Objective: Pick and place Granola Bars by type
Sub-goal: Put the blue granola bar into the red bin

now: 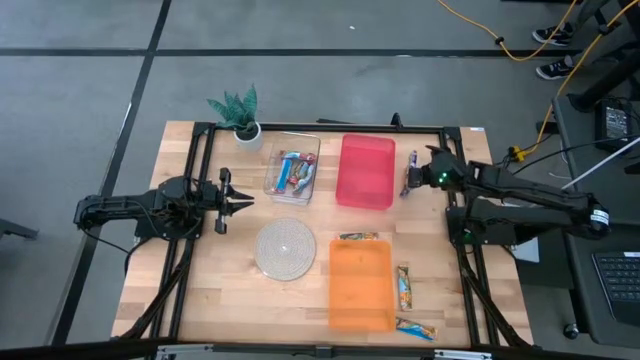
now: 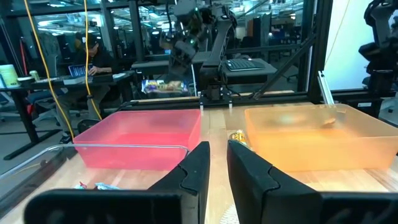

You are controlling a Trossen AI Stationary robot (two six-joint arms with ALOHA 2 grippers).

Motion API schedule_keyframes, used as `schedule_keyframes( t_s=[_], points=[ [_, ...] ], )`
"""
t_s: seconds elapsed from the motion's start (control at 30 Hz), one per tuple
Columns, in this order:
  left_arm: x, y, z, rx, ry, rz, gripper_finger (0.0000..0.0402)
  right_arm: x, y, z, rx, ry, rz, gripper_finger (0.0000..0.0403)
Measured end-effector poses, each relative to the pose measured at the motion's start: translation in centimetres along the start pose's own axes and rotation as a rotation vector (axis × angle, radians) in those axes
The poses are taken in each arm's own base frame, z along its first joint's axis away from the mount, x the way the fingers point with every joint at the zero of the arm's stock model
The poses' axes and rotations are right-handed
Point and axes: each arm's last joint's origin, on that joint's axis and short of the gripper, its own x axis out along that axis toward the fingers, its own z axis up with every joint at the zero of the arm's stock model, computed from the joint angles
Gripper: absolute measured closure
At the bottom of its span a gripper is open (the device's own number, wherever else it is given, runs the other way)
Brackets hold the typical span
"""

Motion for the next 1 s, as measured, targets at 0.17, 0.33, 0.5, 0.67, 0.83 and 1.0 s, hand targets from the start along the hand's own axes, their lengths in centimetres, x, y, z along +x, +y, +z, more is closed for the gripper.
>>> schedule_keyframes(
  t_s=[0.17, 0.33, 0.5, 0.67, 0.83, 1.0],
  points=[
    [0.0, 0.0, 0.0, 0.000, 0.000, 0.000, 0.0354, -1.2, 0.9, 1.3, -0.038, -0.031, 0.048, 0.0390],
    [0.0, 0.0, 0.0, 0.000, 0.000, 0.000, 0.0351, -2.3, 1.7, 2.3, -0.105, -0.033, 0.117, 0.0397],
    [0.0, 0.0, 0.0, 0.000, 0.000, 0.000, 0.0348, -3.2, 2.3, 3.1, -0.146, -0.036, 0.187, 0.0388],
    [0.0, 0.0, 0.0, 0.000, 0.000, 0.000, 0.0347, -3.7, 2.9, 3.4, -0.206, -0.021, 0.282, 0.0397],
    [0.0, 0.0, 0.0, 0.000, 0.000, 0.000, 0.0347, -3.9, 3.7, 3.8, -0.266, -0.034, 0.404, 0.0390],
    [0.0, 0.0, 0.0, 0.000, 0.000, 0.000, 0.0347, -4.3, 4.5, 4.5, -0.293, -0.105, 0.525, 0.0393]
  ],
)
